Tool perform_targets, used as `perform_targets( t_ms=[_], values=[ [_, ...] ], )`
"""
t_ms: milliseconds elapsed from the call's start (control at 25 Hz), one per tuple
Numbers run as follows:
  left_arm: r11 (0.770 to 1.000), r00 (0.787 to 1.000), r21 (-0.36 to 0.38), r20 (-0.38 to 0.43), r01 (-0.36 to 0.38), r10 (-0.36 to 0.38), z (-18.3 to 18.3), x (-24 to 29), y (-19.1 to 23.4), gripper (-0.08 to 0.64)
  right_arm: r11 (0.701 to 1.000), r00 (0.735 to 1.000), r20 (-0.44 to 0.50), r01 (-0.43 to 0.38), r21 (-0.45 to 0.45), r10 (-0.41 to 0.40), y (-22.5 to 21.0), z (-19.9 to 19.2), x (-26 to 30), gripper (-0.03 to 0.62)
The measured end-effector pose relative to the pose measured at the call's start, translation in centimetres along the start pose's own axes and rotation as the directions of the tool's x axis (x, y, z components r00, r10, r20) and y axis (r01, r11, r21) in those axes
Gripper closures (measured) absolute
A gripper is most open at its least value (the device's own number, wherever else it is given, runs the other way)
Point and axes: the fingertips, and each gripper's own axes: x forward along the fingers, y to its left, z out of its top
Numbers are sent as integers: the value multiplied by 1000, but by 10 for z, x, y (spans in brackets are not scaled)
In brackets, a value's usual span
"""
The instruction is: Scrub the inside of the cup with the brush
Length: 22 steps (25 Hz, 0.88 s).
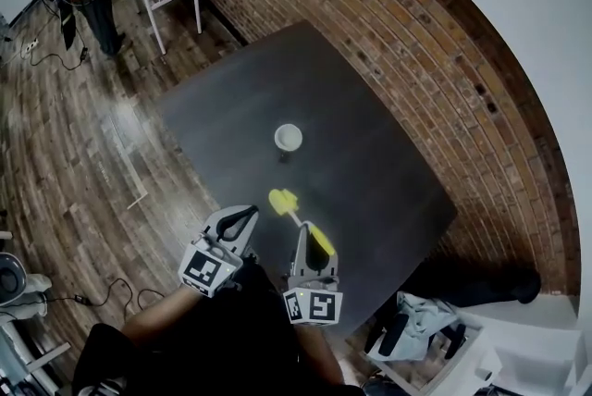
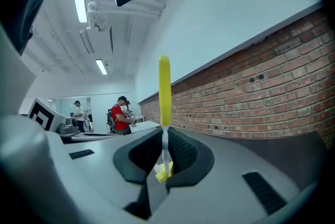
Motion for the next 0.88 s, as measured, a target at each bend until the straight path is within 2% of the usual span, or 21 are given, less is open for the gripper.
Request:
perform_targets(
  t_ms=[240, 360, 600, 880],
  values=[
    [1000, 1000, 13, -3, -19, 19, 1, 29, -1, 523, 1000, 1000, 2, -19, -8, 19, -30, 2, 19, 543],
    [1000, 999, 17, -31, -18, 19, -8, 35, -4, 523, 1000, 1000, 6, -18, -8, 18, -40, 3, 23, 543],
    [1000, 996, 19, -85, -1, 2, -22, 51, -4, 523, 1000, 1000, 0, 12, 18, -12, -63, -3, 37, 543],
    [999, 991, 21, -126, 46, -43, -44, 87, 20, 523, 999, 999, -14, 33, 31, -33, -74, -17, 68, 543]
  ],
)
